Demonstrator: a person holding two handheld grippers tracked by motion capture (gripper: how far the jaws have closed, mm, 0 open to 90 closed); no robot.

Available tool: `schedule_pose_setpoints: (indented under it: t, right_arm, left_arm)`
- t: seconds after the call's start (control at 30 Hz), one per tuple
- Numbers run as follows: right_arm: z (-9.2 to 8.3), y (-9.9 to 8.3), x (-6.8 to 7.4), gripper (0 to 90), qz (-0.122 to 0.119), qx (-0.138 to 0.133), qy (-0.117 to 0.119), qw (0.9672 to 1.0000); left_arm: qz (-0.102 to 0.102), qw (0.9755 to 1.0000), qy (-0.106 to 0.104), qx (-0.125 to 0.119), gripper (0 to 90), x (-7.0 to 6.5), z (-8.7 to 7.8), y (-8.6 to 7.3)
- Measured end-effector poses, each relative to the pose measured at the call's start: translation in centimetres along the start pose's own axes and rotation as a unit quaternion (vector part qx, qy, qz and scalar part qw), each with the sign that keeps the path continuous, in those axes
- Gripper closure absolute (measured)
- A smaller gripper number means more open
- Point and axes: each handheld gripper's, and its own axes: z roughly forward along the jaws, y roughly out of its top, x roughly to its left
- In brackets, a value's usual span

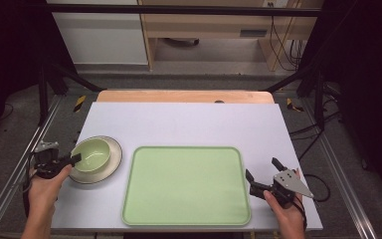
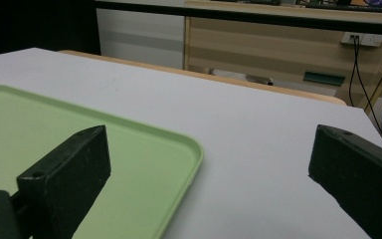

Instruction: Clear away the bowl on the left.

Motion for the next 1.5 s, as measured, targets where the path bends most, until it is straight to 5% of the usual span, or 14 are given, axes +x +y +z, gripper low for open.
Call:
schedule_pose_setpoints:
  t: [0.73, 0.9, 1.5]
  right_arm:
    - [0.0, 0.0, -0.1, 3.1, 0.003, -0.001, 0.000, 1.0000]
    - [-0.1, 0.0, 0.0, 3.2, 0.002, -0.001, 0.000, 1.0000]
    - [0.0, 0.1, 0.3, 3.1, -0.002, -0.001, 0.007, 1.0000]
  left_arm:
    - [-0.014, 0.9991, 0.003, 0.039, 79.8, 0.4, 1.4, 0.7]
    - [-0.008, 0.9992, 0.012, 0.036, 82.5, 0.3, 1.5, 0.8]
    - [-0.023, 0.9997, -0.010, -0.002, 82.3, 0.5, 0.5, 0.9]
